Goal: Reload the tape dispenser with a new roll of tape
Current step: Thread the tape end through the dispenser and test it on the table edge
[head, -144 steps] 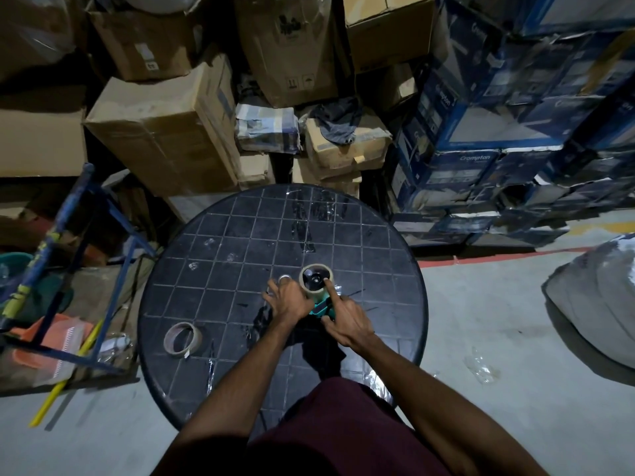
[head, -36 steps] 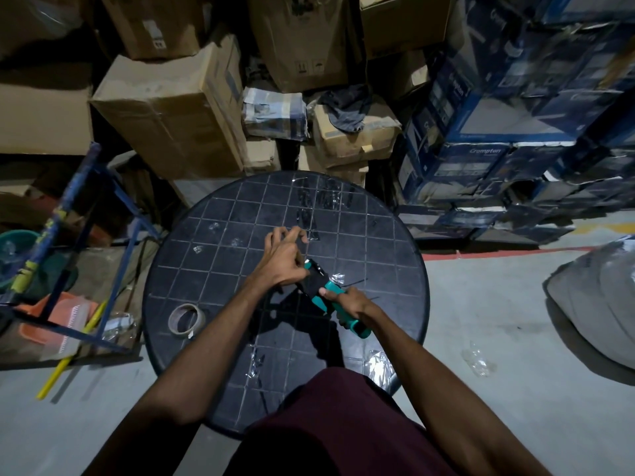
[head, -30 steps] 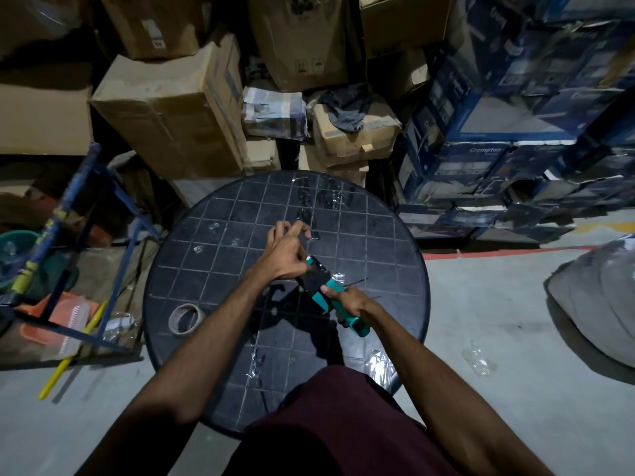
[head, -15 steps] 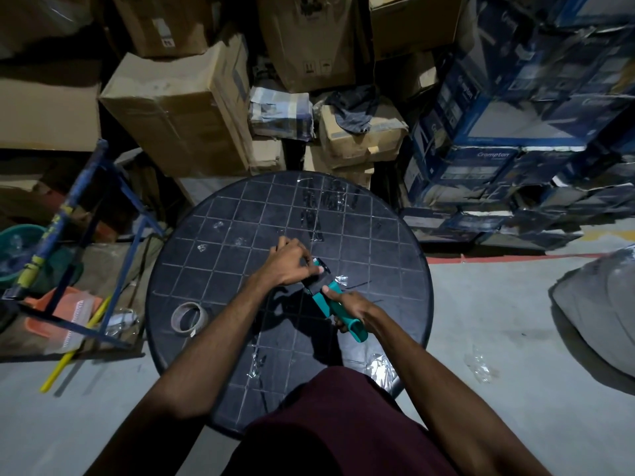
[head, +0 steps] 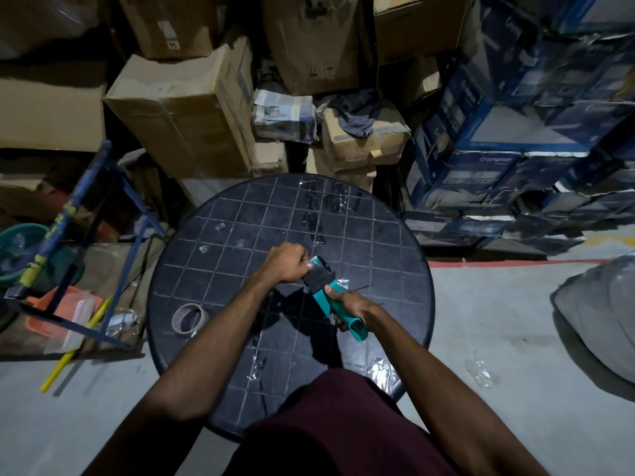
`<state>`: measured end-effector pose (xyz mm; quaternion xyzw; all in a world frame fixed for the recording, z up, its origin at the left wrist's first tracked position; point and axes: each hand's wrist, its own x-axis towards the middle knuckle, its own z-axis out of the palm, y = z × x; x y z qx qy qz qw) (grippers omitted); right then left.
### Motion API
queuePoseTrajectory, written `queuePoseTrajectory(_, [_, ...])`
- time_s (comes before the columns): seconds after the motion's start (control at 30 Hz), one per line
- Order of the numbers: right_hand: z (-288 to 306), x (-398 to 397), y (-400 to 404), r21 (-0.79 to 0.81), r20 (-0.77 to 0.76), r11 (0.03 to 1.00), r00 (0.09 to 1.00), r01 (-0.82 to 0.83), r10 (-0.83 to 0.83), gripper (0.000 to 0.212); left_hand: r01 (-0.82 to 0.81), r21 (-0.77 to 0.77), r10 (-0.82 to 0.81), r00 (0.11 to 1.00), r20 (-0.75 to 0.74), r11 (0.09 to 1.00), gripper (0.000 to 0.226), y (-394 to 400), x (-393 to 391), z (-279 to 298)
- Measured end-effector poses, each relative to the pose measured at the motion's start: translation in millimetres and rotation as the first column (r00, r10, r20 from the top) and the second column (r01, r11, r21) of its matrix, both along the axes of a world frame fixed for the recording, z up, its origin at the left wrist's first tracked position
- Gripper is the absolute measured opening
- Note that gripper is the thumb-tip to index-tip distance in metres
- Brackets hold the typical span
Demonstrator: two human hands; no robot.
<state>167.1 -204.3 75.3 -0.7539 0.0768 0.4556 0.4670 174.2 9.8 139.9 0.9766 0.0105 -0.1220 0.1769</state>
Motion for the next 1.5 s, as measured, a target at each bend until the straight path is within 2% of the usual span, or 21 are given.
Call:
queuePoseTrajectory(0.13, [6.5, 0.2, 3.7, 0.013, -0.003, 1.0, 1.0, 0.002, -0.002, 0.063, 0.059, 0.008, -0.059, 0.998, -0.03, 0.998, 0.026, 2.7, 4.6, 3.7])
queuePoseTrajectory(0.43, [4.6, -7.3, 4.0, 0.055, -0.007, 0.998, 1.0, -0.027, 0.027, 0.08, -0.007, -0.185, 0.004, 1.0, -0.017, 0.983, 0.018, 16.4, 3.4, 4.9])
queuePoseTrajectory(0.63, [16.4, -16.6, 7.7, 0.077, 0.061, 0.997, 0.998, -0.008, 0.004, 0.069, -0.077, -0.226, 0.082, 0.997, 0.01, 0.971, 0.016, 18.6, -1.3, -6.9])
queuePoseTrajectory(0.73, [15.9, -18.6, 9.9, 0.088, 0.116, 0.996, 0.993, 0.015, -0.025, 0.051, -0.101, -0.259, 0.112, 0.993, 0.028, 0.961, 0.013, 19.0, -6.1, -13.9])
queuePoseTrajectory(0.8, [9.2, -18.5, 11.2, 0.132, 0.11, 0.988, 0.989, 0.086, -0.101, 0.042, -0.185, -0.34, 0.218, 0.974, 0.06, 0.922, 0.009, 18.2, -11.3, -22.9])
queuePoseTrajectory(0.83, [4.6, -18.1, 10.8, 0.152, 0.094, 0.981, 0.986, 0.122, -0.137, 0.04, -0.26, -0.406, 0.311, 0.948, 0.064, 0.876, 0.009, 16.9, -15.1, -27.9])
queuePoseTrajectory(0.9, [-5.0, -16.3, 9.6, 0.16, 0.052, 0.968, 0.978, 0.192, -0.203, 0.036, -0.412, -0.549, 0.5, 0.866, 0.011, 0.727, 0.009, 9.9, -27.6, -35.3])
queuePoseTrajectory(0.93, [-5.5, -16.3, 9.3, 0.161, 0.029, 0.958, 0.969, 0.239, -0.247, 0.033, -0.469, -0.59, 0.555, 0.831, -0.043, 0.657, 0.008, 5.1, -34.4, -41.0])
queuePoseTrajectory(1.0, [-4.8, -16.8, 11.5, 0.174, 0.008, 0.931, 0.945, 0.321, -0.327, 0.03, -0.545, -0.61, 0.561, 0.806, -0.19, 0.576, 0.01, -7.9, -47.9, -53.9])
queuePoseTrajectory(1.13, [1.3, -22.3, 20.4, 0.268, 0.018, 0.875, 0.906, 0.402, -0.422, 0.015, -0.683, -0.61, 0.398, 0.73, -0.556, 0.402, 0.03, -37.1, -76.9, -53.9])
queuePoseTrajectory(1.23, [2.0, -25.0, 22.7, 0.308, 0.035, 0.843, 0.88, 0.441, -0.473, 0.009, -0.721, -0.606, 0.285, 0.691, -0.665, 0.336, 0.047, -49.4, -92.2, -49.6])
queuePoseTrajectory(1.3, [0.8, -30.5, 25.0, 0.334, 0.039, 0.823, 0.866, 0.46, -0.499, 0.017, -0.745, -0.619, 0.202, 0.665, -0.719, 0.248, 0.05, -52.1, -99.8, -53.5])
queuePoseTrajectory(1.37, [3.8, -40.9, 29.0, 0.322, 0.067, 0.83, 0.864, 0.455, -0.499, 0.02, -0.786, -0.615, 0.099, 0.618, -0.78, 0.062, 0.044, -55.0, -106.5, -56.7])
queuePoseTrajectory(1.43, [5.8, -50.2, 33.1, 0.297, 0.076, 0.845, 0.871, 0.445, -0.486, 0.012, -0.818, -0.56, -0.008, 0.566, -0.825, -0.13, 0.035, -57.3, -113.4, -59.1])
queuePoseTrajectory(1.5, [2.6, -53.6, 32.6, 0.273, 0.096, 0.857, 0.874, 0.437, -0.476, 0.009, -0.831, -0.49, -0.07, 0.523, -0.85, -0.264, 0.029, -57.2, -120.1, -67.2])
